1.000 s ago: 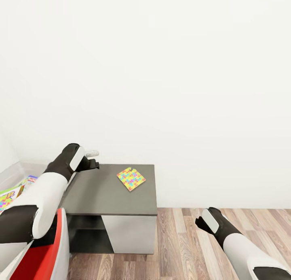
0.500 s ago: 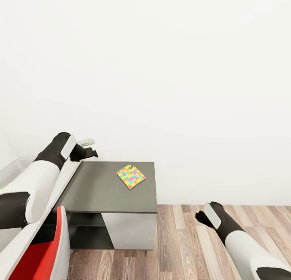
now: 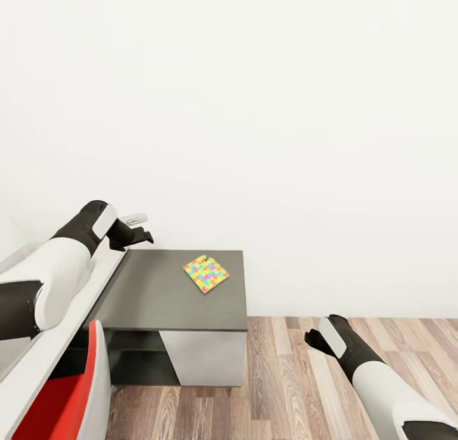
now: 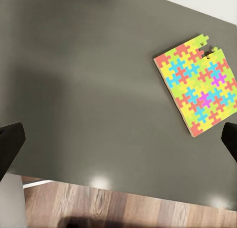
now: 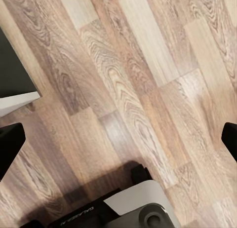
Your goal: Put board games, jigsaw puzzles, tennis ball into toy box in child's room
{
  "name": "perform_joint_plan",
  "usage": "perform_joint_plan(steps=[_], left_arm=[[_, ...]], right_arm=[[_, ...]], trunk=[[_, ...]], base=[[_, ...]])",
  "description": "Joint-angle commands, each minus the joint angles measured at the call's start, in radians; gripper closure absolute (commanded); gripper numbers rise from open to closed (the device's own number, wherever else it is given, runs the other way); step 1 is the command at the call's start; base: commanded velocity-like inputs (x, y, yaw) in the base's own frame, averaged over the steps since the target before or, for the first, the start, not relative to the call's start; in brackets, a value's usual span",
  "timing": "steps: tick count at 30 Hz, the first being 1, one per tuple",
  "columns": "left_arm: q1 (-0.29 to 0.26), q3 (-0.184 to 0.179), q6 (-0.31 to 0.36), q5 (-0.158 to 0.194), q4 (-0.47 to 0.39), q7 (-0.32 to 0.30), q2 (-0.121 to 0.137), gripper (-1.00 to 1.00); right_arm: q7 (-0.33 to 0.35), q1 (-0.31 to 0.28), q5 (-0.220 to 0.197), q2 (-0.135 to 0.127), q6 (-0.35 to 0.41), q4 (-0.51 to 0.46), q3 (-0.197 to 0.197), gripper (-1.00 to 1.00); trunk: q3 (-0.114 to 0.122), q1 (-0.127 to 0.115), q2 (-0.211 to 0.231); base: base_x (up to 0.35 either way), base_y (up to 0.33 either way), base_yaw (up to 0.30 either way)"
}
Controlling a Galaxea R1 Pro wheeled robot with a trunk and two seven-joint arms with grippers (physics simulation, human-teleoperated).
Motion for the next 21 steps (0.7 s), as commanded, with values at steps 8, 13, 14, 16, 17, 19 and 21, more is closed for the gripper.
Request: perform_joint_plan(steps=[8,13,14,16,17,19,21], left_arm=[[-0.003,0.002,0.004,0.011,0.004,0.006,0.0,-1.0],[-0.003,-0.007,0.004,0.007,0.005,-0.063,0.0,-1.0],[-0.003,-0.008,0.004,0.007,0.005,-0.075,0.0,-1.0],[-0.003,-0.011,0.004,0.005,0.005,-0.105,0.0,-1.0],[-0.003,-0.012,0.004,0.004,0.005,-0.114,0.0,-1.0],[-0.003,-0.015,0.004,0.001,0.004,-0.133,0.0,-1.0],[-0.003,-0.014,0.004,0.0,0.004,-0.137,0.0,-1.0]], right_arm=[[-0.008,0.0,-0.009,-0.007,0.002,-0.002,0.002,-1.0],[-0.008,0.0,-0.009,0.0,0.001,-0.002,0.003,-1.0],[-0.008,0.0,-0.009,0.0,0.001,-0.002,0.005,-1.0],[-0.008,0.0,-0.009,0.0,0.0,-0.002,0.02,-1.0],[-0.008,-0.001,-0.009,0.0,0.0,-0.002,0.027,-1.0],[-0.007,-0.001,-0.009,-0.003,-0.002,-0.002,0.062,-1.0],[-0.006,0.0,-0.01,-0.004,-0.002,-0.002,0.076,-1.0]], trunk=[[-0.015,0.001,-0.002],[-0.024,0.001,-0.002],[-0.025,0.001,-0.002],[-0.029,0.001,-0.002],[-0.03,0.001,-0.002],[-0.033,0.001,-0.002],[-0.037,0.001,-0.002]], base=[[0.0,0.0,0.0],[0.0,0.0,0.0],[0.0,0.0,0.0],[0.0,0.0,0.0],[0.0,0.0,0.0],[0.0,0.0,0.0],[0.0,0.0,0.0]])
